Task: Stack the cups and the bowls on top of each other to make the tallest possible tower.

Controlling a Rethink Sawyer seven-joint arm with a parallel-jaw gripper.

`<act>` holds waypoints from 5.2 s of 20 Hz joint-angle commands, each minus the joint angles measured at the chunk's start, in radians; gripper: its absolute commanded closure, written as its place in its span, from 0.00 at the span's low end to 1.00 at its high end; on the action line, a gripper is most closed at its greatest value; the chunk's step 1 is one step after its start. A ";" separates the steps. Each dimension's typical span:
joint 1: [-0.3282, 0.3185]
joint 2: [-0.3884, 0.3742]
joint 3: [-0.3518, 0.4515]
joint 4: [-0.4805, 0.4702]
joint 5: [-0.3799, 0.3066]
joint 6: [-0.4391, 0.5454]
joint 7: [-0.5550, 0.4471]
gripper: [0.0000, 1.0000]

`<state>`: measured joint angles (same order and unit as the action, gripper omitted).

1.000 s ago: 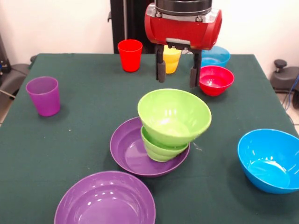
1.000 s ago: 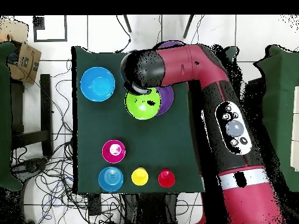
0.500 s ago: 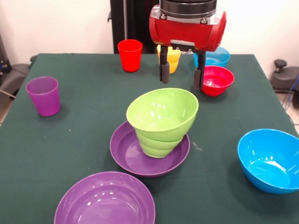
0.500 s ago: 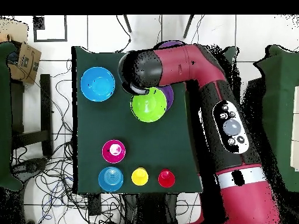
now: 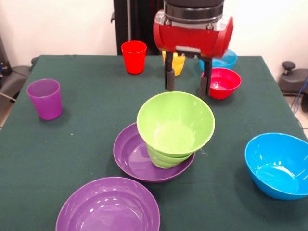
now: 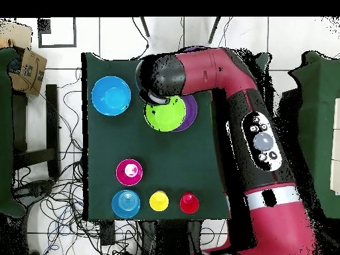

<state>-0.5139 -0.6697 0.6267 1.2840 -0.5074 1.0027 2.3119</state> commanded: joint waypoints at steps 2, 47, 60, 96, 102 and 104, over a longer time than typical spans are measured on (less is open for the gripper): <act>0.046 0.203 -0.014 -0.297 -0.098 0.092 -0.237 0.00; 0.042 0.456 -0.024 -0.456 -0.077 0.023 -0.573 0.00; 0.032 0.510 -0.021 -0.433 -0.140 -0.040 -0.593 0.00; 0.081 0.771 0.033 -0.735 -0.172 -0.120 -0.792 1.00; 0.087 0.776 0.036 -0.763 -0.161 -0.069 -0.815 1.00; 0.088 0.776 0.033 -0.763 -0.156 -0.065 -0.808 1.00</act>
<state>-0.4466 0.0055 0.6521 0.5006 -0.6051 0.9037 1.8205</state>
